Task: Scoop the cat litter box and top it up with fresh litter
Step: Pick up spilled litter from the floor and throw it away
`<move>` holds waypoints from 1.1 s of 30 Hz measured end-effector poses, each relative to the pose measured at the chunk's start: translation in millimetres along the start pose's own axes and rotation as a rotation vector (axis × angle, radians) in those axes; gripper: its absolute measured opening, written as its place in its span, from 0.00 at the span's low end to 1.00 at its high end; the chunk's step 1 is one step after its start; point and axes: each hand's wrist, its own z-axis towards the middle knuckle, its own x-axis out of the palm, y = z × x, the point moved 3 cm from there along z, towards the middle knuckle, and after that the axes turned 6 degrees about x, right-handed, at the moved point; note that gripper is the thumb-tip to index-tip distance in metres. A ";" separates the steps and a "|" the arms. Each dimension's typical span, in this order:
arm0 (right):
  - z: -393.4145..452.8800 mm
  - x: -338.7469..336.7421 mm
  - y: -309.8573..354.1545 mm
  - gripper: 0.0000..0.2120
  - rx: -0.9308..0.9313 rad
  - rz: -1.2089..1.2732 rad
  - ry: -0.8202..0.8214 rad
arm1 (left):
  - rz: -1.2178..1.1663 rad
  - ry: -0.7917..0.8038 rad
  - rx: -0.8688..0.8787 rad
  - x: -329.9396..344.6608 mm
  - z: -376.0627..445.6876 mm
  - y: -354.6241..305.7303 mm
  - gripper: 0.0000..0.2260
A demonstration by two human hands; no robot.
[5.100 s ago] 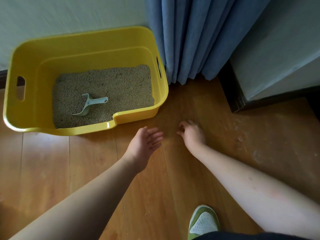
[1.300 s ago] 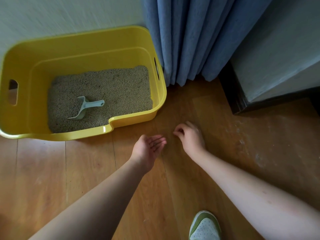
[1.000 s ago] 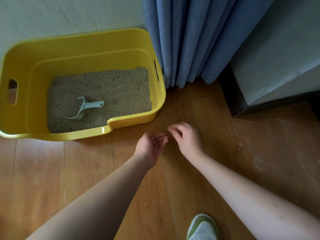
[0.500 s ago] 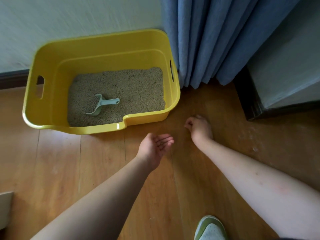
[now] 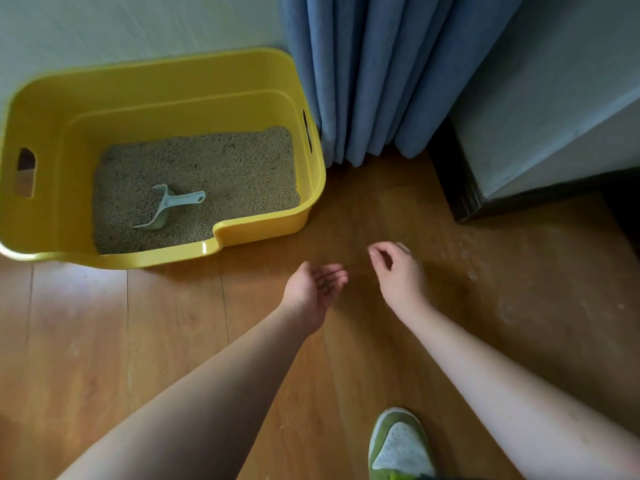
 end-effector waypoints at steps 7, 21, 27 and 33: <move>14.3 15.4 -43.1 0.11 0.148 -0.144 0.075 | 0.062 0.014 -0.041 -19.3 -0.7 1.4 0.20; 24.4 31.0 -26.4 0.06 0.012 -0.332 -0.047 | 0.037 0.055 -0.037 -27.9 -6.6 -9.3 0.21; 11.7 21.9 -28.3 0.07 0.009 -0.189 0.008 | 0.049 0.034 -0.029 -23.4 -8.3 -3.5 0.20; 10.8 -3.5 -55.1 0.04 0.199 -0.052 -0.140 | 0.067 0.037 -0.038 -14.5 -7.1 5.0 0.19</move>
